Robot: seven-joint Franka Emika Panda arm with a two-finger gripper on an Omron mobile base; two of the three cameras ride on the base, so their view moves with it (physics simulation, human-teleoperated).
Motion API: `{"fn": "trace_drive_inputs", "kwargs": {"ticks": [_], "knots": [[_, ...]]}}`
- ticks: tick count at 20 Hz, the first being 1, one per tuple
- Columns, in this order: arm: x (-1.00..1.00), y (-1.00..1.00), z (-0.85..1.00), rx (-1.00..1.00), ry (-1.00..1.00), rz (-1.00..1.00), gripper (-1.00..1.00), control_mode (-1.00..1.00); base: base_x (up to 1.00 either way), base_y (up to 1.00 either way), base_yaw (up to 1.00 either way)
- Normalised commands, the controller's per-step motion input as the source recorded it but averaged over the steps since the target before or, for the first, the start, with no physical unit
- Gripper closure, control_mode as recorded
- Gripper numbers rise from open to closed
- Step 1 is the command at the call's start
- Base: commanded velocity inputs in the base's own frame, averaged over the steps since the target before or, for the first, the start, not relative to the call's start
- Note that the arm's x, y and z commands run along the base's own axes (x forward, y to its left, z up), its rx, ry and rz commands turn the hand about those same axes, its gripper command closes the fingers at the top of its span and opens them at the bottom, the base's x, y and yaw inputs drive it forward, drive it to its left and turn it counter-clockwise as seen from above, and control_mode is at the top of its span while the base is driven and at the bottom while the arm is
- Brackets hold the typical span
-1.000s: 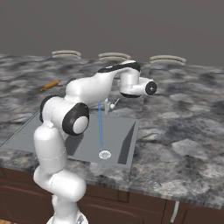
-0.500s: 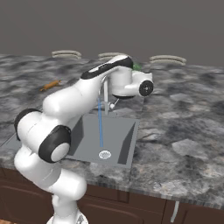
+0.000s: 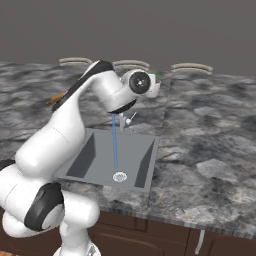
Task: Turn on the sink faucet. Then move the cucumber from the counter to the sink. Turn off the sink. Move the vegetable from the sink to the pot next to the stove. Finally move the pot to the front center burner.
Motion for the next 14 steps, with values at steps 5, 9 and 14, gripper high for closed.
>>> {"fn": "trace_drive_inputs", "kwargs": {"ticks": [5,9,14], "knots": [[-0.8,0.87,0.31,-0.14,0.25,-0.05,-1.0,-1.0,0.0,0.0,0.0],[-0.72,1.0,-0.08,-0.13,0.09,-0.06,-1.0,-1.0,0.0,0.0,0.0],[-0.27,1.0,-0.38,-0.16,0.0,-0.11,-1.0,-1.0,0.0,0.0,0.0]]}}
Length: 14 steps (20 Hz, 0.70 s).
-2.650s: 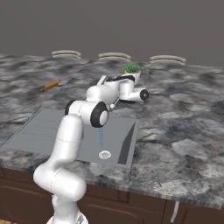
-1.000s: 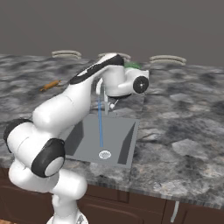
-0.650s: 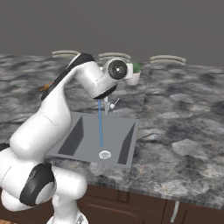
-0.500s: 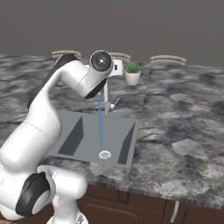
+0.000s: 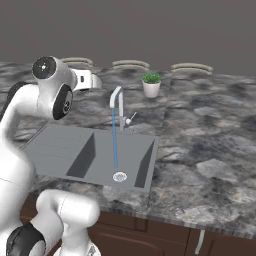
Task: Turn on the sink faucet. Then move the cucumber from the counter to the sink. Turn off the sink. Move the vegetable from the sink to the pot next to the stove. Finally move the pot to the front center burner.
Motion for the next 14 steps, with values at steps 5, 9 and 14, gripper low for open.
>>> {"fn": "trace_drive_inputs", "kwargs": {"ticks": [5,9,14], "knots": [[-0.46,1.0,-0.5,-0.13,0.06,-0.07,-1.0,-1.0,0.0,0.0,0.0],[-0.64,0.85,-0.41,-0.1,0.06,0.05,-1.0,-1.0,0.0,0.0,0.0],[-0.27,0.9,-0.17,-0.07,0.06,0.07,-1.0,-1.0,0.0,0.0,0.0]]}}
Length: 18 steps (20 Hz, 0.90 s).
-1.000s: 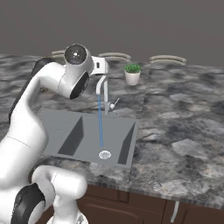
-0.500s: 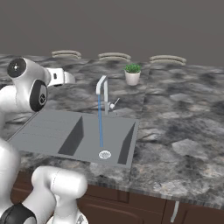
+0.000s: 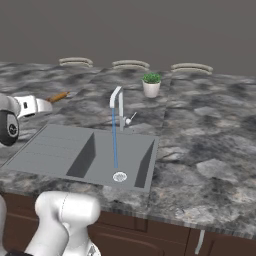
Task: Turn on the sink faucet. Then move the cucumber from the counter to the sink. Turn off the sink. Move the vegetable from the sink to the pot next to the stove. Finally move the pot to the front center burner.
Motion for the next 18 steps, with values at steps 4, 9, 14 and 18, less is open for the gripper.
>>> {"fn": "trace_drive_inputs", "kwargs": {"ticks": [4,9,14,18], "knots": [[-0.04,1.0,-0.03,-0.06,0.13,0.0,-1.0,-1.0,0.0,0.0,0.0],[-0.07,1.0,-0.25,-0.08,0.09,0.0,-1.0,-1.0,0.0,0.0,0.0],[-0.07,0.98,-0.33,-0.05,0.04,0.0,-1.0,-1.0,0.0,0.0,0.0],[-0.02,0.89,-0.26,0.0,0.06,0.0,-1.0,-1.0,0.0,0.0,0.0]]}}
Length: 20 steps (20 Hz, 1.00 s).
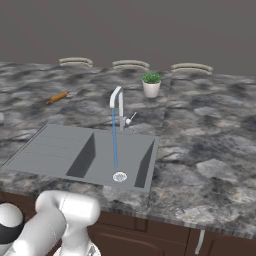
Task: Turn on the sink faucet. Then move the cucumber from the counter to the sink. Turn off the sink. Move the vegetable from the sink to the pot next to the stove. Finally move the pot to the front center burner.
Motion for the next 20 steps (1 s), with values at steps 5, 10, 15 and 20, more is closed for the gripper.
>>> {"fn": "trace_drive_inputs", "kwargs": {"ticks": [5,10,15,20], "knots": [[-0.07,0.65,-0.21,0.0,0.09,-0.03,-1.0,-1.0,0.0,0.0,0.0],[-0.18,0.53,-0.17,0.0,0.15,-0.03,-1.0,-1.0,0.0,0.0,0.0],[-0.14,0.42,-0.27,0.0,0.17,0.0,-1.0,-1.0,0.0,0.0,0.0],[-0.06,0.32,-0.61,0.0,0.11,0.0,-1.0,-1.0,0.0,0.0,0.0]]}}
